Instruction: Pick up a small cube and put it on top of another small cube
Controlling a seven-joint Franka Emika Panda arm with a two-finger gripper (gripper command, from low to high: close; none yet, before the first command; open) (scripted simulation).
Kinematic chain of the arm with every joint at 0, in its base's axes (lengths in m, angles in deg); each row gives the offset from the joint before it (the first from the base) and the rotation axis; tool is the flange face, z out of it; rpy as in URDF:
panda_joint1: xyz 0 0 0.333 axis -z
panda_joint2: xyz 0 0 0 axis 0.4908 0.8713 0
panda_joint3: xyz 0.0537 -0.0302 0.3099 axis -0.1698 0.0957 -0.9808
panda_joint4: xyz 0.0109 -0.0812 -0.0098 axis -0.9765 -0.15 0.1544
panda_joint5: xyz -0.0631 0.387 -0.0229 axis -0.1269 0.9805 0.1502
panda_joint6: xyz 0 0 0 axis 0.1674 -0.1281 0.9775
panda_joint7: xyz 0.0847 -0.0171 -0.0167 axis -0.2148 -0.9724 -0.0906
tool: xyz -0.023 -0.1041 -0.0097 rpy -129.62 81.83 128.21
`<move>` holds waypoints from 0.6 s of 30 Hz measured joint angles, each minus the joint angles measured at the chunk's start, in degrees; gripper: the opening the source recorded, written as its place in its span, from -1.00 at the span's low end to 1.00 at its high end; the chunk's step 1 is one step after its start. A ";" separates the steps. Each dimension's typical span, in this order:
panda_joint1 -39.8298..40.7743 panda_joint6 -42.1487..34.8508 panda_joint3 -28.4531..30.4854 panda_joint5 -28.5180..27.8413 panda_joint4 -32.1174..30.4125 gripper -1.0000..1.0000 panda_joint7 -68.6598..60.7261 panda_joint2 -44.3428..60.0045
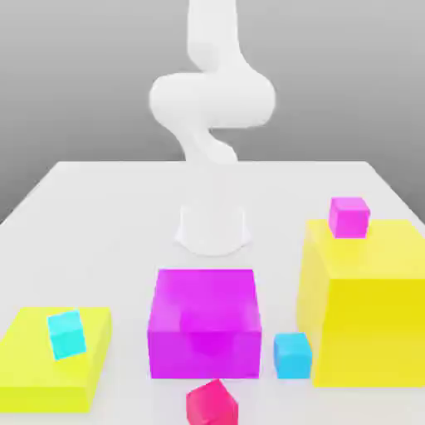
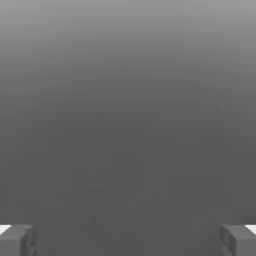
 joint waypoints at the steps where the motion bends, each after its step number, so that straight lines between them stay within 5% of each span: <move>1: -0.76 0.81 0.70 0.43 -0.26 0.00 -1.49 2.26; 18: -7.63 13.43 6.71 7.81 -4.24 0.00 -25.40 37.78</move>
